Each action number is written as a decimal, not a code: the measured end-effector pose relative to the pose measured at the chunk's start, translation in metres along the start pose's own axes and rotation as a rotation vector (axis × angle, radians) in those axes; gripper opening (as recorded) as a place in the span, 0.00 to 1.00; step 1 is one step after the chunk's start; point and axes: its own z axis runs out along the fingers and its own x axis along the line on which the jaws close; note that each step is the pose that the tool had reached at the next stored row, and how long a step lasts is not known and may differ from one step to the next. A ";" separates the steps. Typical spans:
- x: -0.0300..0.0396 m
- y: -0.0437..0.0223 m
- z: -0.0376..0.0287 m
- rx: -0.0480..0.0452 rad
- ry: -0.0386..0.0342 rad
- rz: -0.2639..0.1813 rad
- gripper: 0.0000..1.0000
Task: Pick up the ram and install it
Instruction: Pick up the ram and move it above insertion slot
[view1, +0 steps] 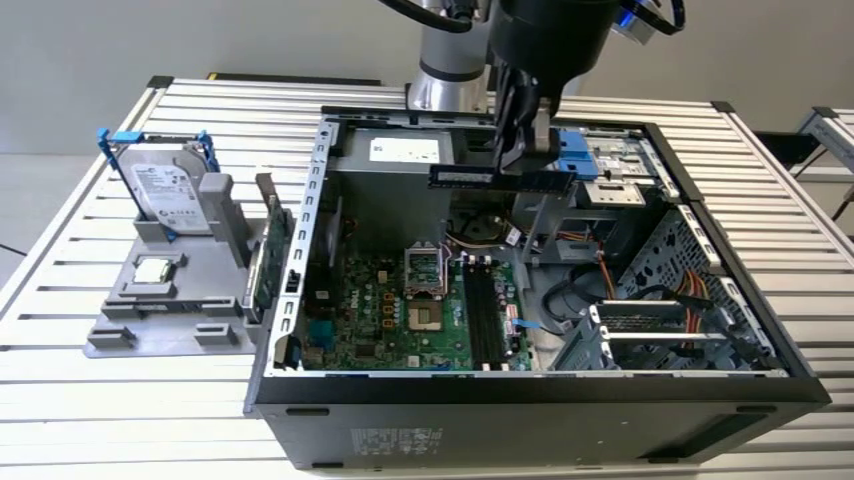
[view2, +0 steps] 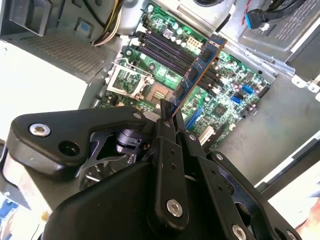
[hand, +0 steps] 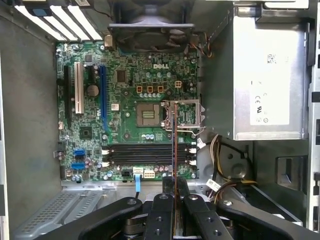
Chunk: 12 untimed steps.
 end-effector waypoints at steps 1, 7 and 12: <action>-0.0005 -0.0002 0.0000 0.0000 0.0001 0.000 0.00; -0.0021 -0.0011 0.0000 0.0000 0.0001 0.000 0.00; -0.0021 -0.0011 0.0000 0.0000 0.0001 0.000 0.00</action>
